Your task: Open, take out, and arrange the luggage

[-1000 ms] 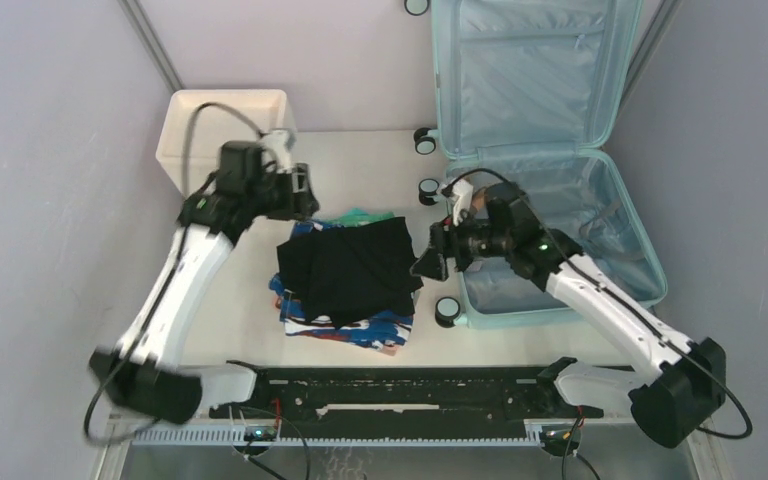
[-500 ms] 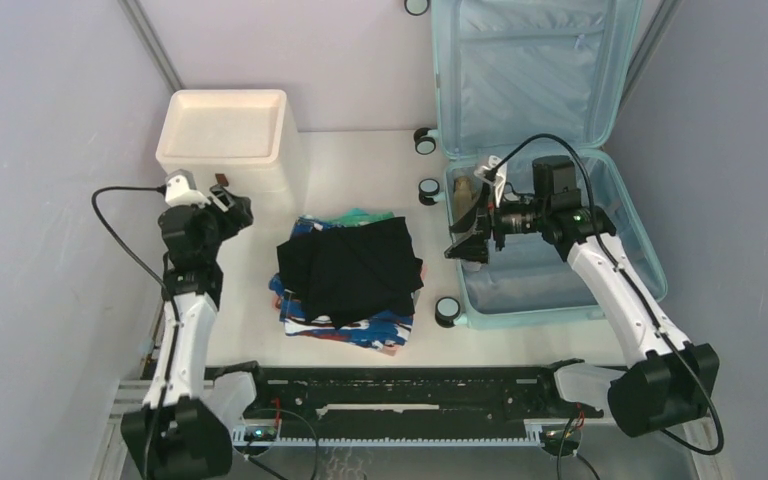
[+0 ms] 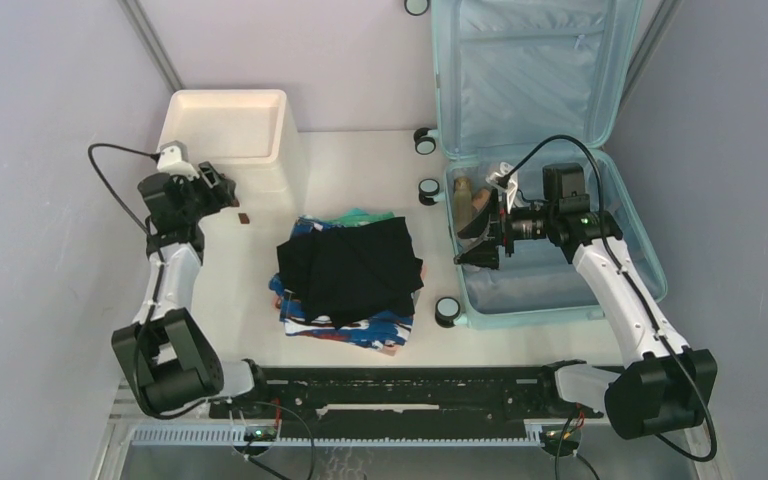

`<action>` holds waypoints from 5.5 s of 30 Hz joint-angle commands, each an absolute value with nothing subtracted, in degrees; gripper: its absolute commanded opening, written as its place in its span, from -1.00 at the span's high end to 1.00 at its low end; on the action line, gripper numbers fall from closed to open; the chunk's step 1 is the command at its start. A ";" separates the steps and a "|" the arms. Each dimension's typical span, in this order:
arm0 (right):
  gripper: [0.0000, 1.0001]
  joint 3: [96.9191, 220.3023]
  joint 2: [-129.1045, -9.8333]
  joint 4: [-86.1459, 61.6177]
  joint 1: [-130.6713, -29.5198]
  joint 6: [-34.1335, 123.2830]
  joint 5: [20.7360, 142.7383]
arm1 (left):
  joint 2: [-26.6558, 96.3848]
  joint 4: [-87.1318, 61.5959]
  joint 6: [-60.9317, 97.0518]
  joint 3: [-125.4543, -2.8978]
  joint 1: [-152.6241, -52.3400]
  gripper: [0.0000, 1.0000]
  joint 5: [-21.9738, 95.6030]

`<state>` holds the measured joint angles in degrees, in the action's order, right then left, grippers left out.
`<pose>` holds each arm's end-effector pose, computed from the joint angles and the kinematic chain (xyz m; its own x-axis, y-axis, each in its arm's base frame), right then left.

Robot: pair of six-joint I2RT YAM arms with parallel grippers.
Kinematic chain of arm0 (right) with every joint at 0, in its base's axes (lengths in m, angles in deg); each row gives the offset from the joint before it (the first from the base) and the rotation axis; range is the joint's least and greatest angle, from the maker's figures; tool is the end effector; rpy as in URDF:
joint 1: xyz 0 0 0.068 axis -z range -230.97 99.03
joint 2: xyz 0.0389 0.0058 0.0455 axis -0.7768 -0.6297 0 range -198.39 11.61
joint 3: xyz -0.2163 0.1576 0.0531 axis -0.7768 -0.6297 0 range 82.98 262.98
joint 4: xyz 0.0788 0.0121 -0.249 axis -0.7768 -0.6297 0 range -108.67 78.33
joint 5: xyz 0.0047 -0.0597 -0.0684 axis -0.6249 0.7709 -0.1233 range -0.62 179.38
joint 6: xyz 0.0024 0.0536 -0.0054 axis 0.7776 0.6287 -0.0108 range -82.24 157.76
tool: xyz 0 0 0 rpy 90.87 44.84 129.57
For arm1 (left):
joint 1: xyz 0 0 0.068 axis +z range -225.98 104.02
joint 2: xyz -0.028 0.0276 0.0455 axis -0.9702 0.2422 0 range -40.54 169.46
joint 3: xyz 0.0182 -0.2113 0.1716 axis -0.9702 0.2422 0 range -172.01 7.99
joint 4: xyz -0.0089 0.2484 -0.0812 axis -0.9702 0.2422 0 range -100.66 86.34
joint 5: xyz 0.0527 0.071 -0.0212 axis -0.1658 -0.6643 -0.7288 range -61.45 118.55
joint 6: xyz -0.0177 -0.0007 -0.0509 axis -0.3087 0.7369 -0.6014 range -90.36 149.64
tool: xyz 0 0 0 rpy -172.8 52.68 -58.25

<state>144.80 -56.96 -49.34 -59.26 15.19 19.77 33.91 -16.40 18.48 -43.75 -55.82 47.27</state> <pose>0.2283 0.0670 0.3296 -0.3660 -0.1885 -0.9113 -0.9240 0.1905 0.3316 0.2870 0.0931 0.2972 -0.2615 -0.2912 -0.9202 -0.0906 0.9566 -0.2770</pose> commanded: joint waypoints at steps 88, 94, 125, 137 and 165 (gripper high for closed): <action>-0.68 144.94 -56.15 -49.88 -59.05 12.27 18.27 | 41.98 -3.75 27.09 -58.72 -53.00 0.67 56.21; -0.68 144.94 -55.98 -49.90 -59.04 12.29 18.27 | 41.86 -3.35 27.49 -58.57 -52.85 0.98 56.09; -0.68 144.95 -54.18 -50.03 -59.56 12.36 17.05 | 20.54 -1.61 22.64 -37.20 -51.81 1.00 49.34; -0.69 144.94 -54.28 -50.60 -59.42 10.34 20.68 | 3.68 4.52 11.91 -34.50 -51.77 -0.47 39.57; -0.55 157.40 -82.65 -33.61 -50.76 42.28 47.46 | 4.41 -5.07 -1.26 -40.30 -63.78 -0.37 48.66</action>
